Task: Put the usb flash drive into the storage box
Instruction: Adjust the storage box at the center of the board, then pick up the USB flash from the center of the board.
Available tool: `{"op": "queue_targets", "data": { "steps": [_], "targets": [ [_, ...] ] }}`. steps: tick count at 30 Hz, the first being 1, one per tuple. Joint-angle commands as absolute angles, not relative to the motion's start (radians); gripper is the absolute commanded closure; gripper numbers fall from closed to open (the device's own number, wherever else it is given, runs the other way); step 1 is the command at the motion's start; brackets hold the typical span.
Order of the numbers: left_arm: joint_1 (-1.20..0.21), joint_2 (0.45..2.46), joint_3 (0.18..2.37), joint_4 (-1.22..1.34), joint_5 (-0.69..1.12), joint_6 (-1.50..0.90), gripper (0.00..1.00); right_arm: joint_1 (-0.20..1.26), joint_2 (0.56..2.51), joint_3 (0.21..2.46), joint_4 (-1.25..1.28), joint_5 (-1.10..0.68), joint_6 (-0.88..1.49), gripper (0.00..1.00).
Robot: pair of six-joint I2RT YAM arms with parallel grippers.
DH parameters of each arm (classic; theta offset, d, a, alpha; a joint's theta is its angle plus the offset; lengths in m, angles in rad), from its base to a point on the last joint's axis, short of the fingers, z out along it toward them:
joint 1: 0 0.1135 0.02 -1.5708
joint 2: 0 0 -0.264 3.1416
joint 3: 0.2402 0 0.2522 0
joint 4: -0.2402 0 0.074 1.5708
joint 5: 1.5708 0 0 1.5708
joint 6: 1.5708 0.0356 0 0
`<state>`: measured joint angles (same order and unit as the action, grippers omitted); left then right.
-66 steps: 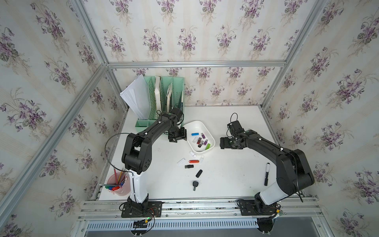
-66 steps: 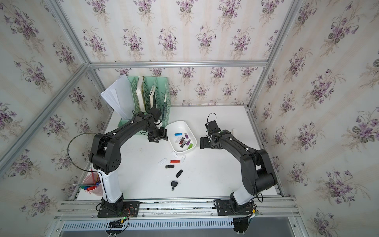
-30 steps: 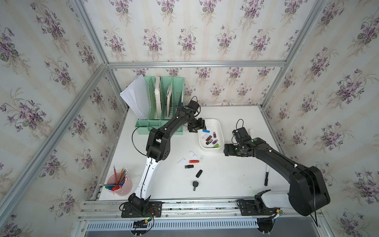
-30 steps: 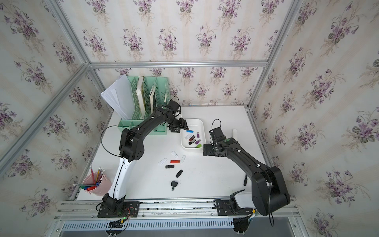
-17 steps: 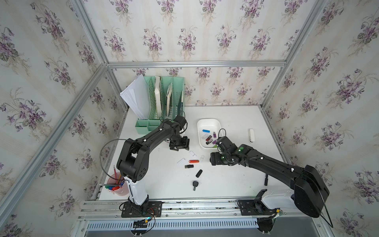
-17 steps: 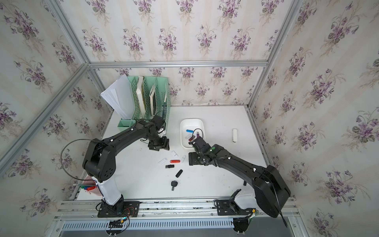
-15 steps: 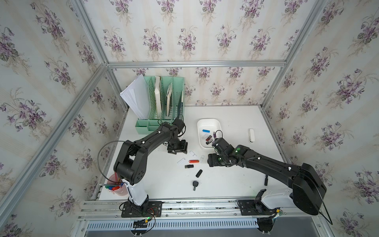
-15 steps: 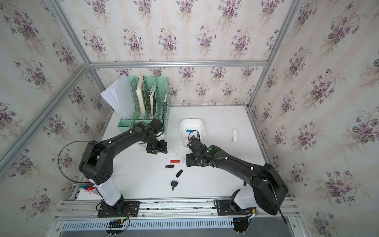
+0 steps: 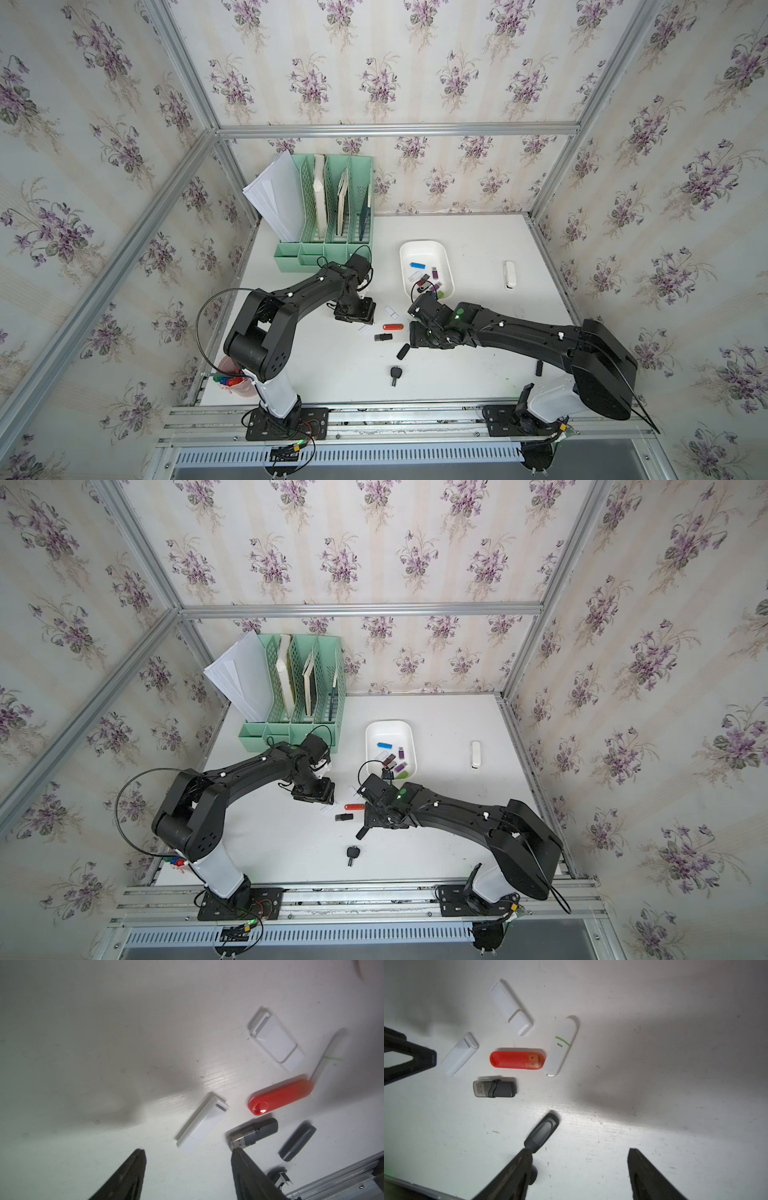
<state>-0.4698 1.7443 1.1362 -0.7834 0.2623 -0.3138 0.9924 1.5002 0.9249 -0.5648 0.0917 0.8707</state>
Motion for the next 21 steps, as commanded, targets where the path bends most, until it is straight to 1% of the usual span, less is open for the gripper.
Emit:
{"op": "queue_targets", "data": {
  "steps": [1,11,21],
  "targets": [
    [-0.473,1.749,1.131,-0.766,0.256,-0.278,0.31,1.004,1.508,0.925,-0.561,0.112,0.916,0.23],
    [-0.514,1.769,1.11,-0.745,0.197,-0.264,0.34,1.013,1.534,0.931,-0.549,0.094,0.978,0.23],
    [-0.563,1.805,1.126,-0.745,0.095,-0.268,0.37,1.041,1.565,0.938,-0.534,0.067,1.02,0.24]
  ]
}}
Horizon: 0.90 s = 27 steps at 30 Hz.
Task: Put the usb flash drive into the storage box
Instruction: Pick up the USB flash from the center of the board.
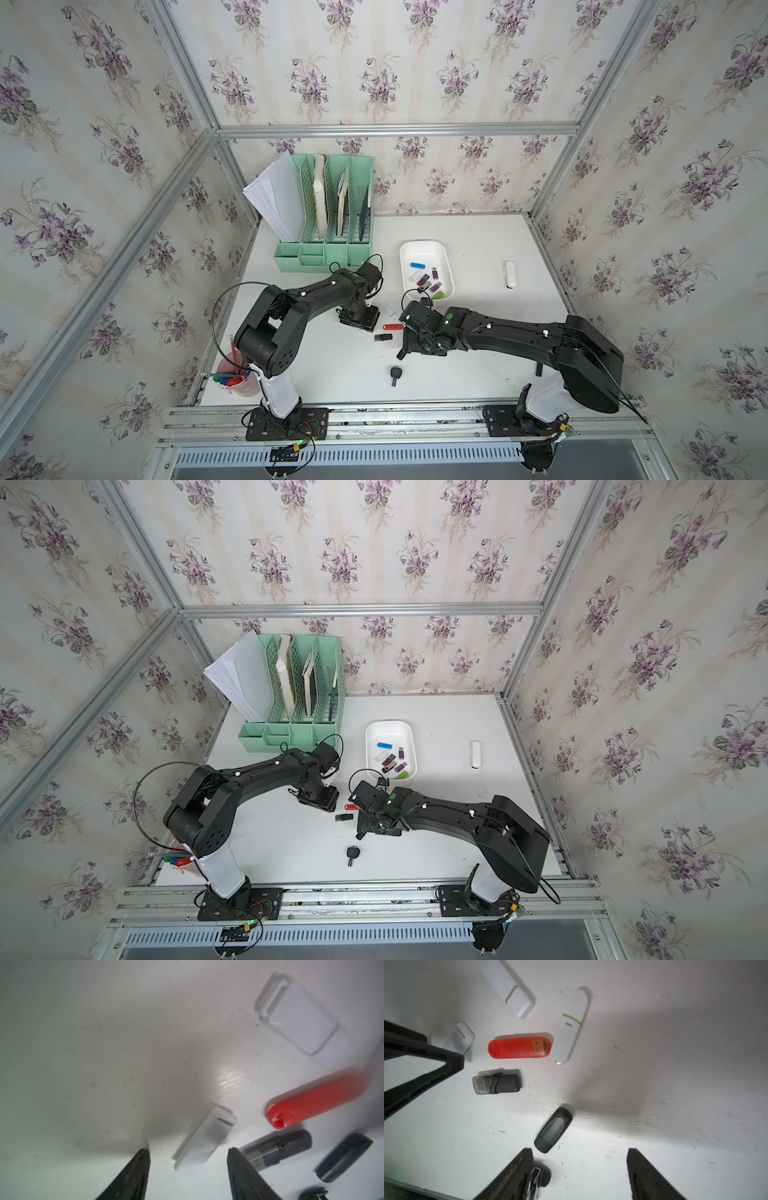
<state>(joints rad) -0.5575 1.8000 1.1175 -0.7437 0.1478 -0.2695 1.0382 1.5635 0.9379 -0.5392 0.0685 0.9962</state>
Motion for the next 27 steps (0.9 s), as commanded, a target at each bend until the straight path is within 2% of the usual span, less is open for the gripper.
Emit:
{"op": "queue_targets", "data": {
  "steps": [1,11,12,20,27],
  "targets": [
    [-0.566,1.808,1.125,-0.747,0.085,-0.273,0.37,1.042,1.563,0.936,-0.531,0.068,1.024,0.24],
    [-0.574,1.822,1.12,-0.721,0.087,-0.291,0.44,1.062,1.575,0.925,-0.516,0.047,1.063,0.23],
    [-0.574,1.823,1.118,-0.72,0.087,-0.291,0.48,1.066,1.586,0.936,-0.52,0.046,1.064,0.22],
    [-0.575,1.843,1.109,-0.715,0.101,-0.296,0.6,1.089,1.695,1.03,-0.584,0.074,1.055,0.26],
    [-0.573,1.848,1.079,-0.7,0.107,-0.304,0.62,1.104,1.736,1.058,-0.609,0.118,1.055,0.3]
  ]
}}
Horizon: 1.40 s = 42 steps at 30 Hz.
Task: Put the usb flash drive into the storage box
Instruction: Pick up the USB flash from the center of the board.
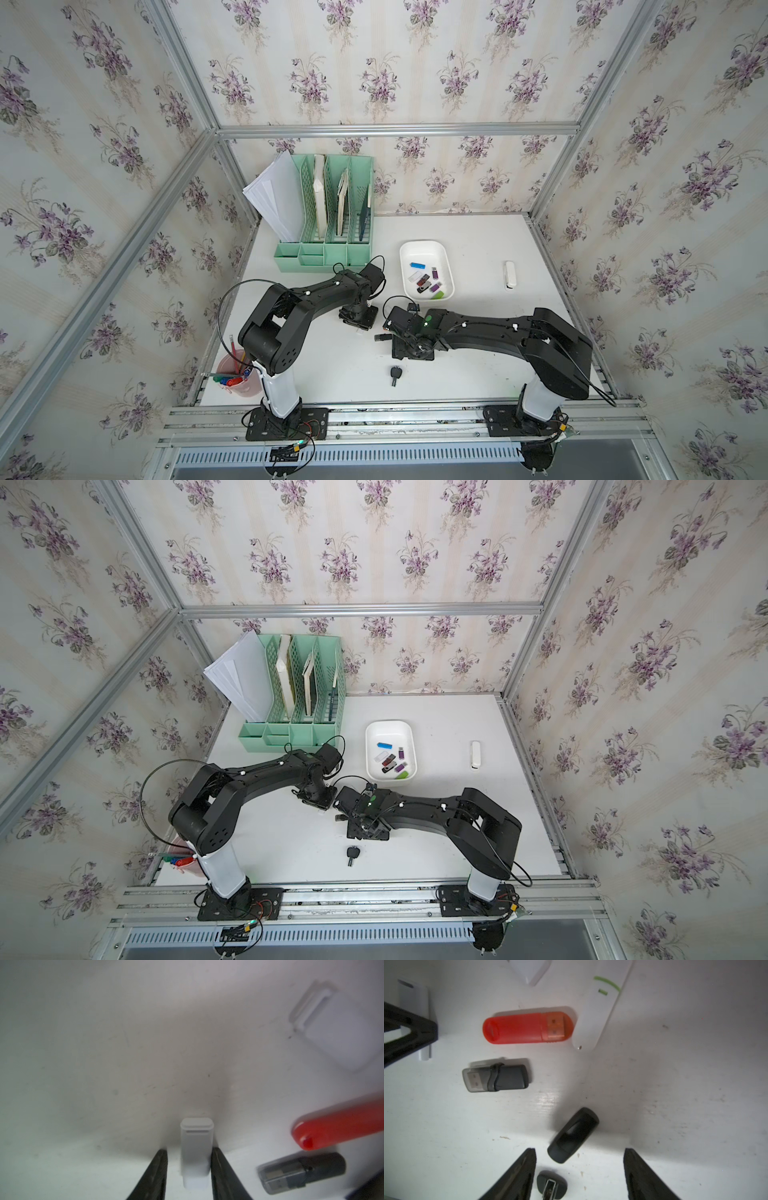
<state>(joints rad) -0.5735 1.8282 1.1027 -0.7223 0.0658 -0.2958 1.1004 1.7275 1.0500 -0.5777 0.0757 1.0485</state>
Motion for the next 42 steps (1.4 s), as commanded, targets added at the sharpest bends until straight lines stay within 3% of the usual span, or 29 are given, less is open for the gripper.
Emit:
{"op": "queue_targets", "data": {
  "steps": [1,13,26,42],
  "targets": [
    [-0.574,1.844,1.076,-0.699,0.105,-0.304,0.62,1.104,1.741,1.064,-0.612,0.127,1.055,0.3],
    [-0.568,1.838,1.038,-0.687,0.107,-0.309,0.65,1.121,1.826,1.141,-0.652,0.158,1.028,0.34],
    [-0.566,1.83,1.02,-0.682,0.109,-0.316,0.68,1.139,1.85,1.153,-0.675,0.157,1.027,0.54],
    [-0.563,1.831,0.997,-0.674,0.112,-0.328,0.71,1.139,1.839,1.125,-0.638,0.143,1.025,0.69]
  ]
}}
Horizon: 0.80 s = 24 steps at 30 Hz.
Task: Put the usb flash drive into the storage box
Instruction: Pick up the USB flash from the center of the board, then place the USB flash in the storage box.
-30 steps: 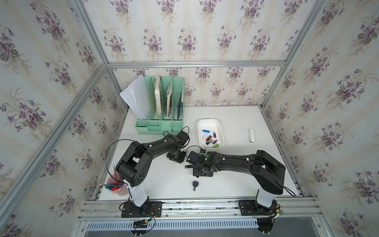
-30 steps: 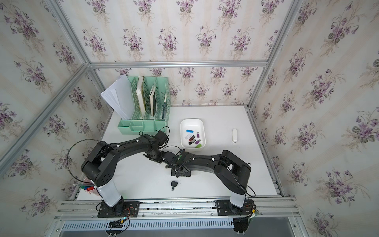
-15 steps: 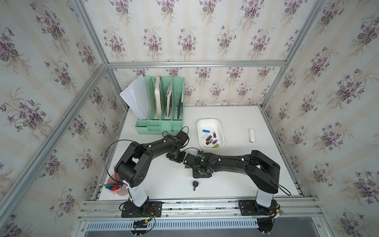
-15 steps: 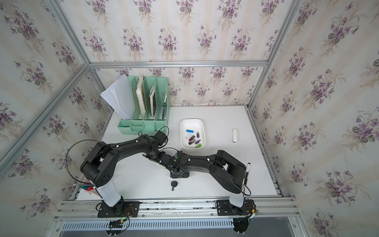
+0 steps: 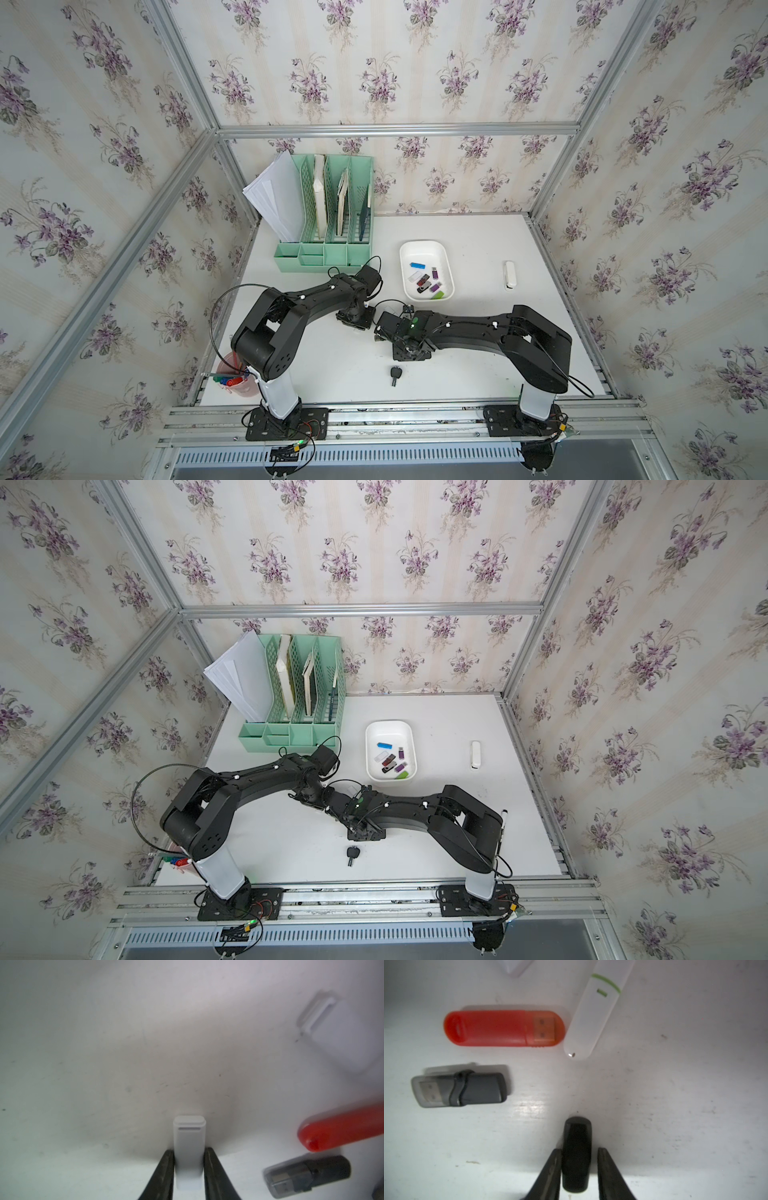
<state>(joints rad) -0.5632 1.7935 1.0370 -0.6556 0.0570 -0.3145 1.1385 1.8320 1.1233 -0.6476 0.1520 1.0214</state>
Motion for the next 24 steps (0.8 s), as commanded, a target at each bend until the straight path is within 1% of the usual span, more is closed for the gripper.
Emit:
{"op": "queue_targets", "data": {
  "steps": [1,8,24],
  "targets": [
    [-0.563,1.832,0.997,-0.673,0.112,-0.328,0.71,1.139,1.838,1.125,-0.637,0.144,1.025,0.7],
    [-0.561,1.838,1.002,-0.676,0.114,-0.329,0.73,1.14,1.839,1.124,-0.635,0.14,1.022,0.77],
    [-0.558,1.848,1.003,-0.68,0.113,-0.329,0.75,1.139,1.741,1.133,-0.692,0.184,1.031,0.8]
  ]
}}
